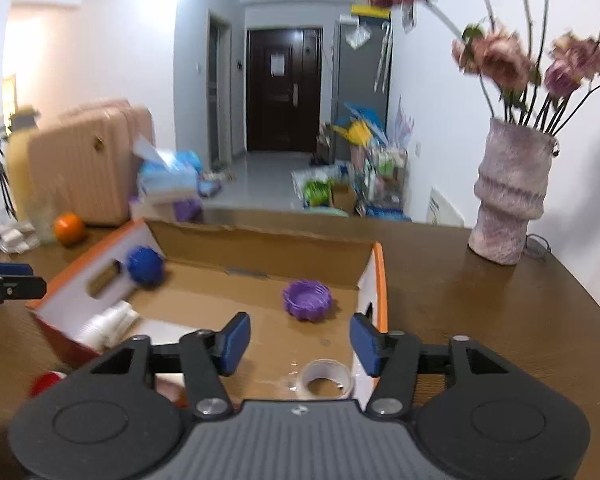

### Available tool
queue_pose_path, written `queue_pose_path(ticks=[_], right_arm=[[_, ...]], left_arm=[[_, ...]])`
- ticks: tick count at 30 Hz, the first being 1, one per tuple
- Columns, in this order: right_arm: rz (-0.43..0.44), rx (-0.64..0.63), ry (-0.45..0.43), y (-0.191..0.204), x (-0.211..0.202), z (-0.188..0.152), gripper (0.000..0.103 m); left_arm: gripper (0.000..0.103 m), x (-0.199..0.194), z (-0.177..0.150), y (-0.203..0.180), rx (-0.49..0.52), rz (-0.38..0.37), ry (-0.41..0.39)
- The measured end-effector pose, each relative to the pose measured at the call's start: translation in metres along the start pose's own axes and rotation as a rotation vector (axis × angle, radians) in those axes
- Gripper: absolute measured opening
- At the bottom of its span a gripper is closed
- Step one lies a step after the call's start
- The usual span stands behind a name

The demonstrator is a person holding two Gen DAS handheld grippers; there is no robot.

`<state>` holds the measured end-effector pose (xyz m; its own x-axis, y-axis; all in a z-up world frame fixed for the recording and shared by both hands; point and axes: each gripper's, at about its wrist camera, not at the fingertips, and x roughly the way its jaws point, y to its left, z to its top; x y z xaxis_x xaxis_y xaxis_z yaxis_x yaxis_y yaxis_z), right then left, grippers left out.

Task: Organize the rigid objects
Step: 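Carry the spray bottle and tape roll into the box and open both tools, then withdraw both tools from the box toward the red lint brush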

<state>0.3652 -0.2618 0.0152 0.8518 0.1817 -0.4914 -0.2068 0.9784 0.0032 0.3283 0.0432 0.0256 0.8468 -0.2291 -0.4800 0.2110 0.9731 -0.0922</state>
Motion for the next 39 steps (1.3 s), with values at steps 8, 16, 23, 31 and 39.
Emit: queue_pose_path(ticks=[8,16,23,31,39], right_arm=[[0.004,-0.034,-0.164,0.038,-0.08,-0.032,0.073],[-0.038,-0.155,-0.311,0.083,-0.15,-0.083,0.085],[-0.032,-0.059,-0.344,0.099,-0.214,-0.151,0.09],[-0.123,-0.053,-0.278,0.093,-0.249,-0.206,0.091],[-0.116,-0.021,-0.2,0.086,-0.237,-0.208,0.078]], left_arm=[[0.091,-0.098,-0.044,-0.028,-0.008,0.105,-0.174],[0.103,-0.169,-0.107,-0.056,0.028,0.192,-0.286],[0.103,-0.204,-0.176,-0.07,0.01,0.246,-0.23],[0.103,-0.212,-0.192,-0.08,-0.002,0.188,-0.219],[0.103,-0.19,-0.185,-0.077,-0.001,0.156,-0.143]])
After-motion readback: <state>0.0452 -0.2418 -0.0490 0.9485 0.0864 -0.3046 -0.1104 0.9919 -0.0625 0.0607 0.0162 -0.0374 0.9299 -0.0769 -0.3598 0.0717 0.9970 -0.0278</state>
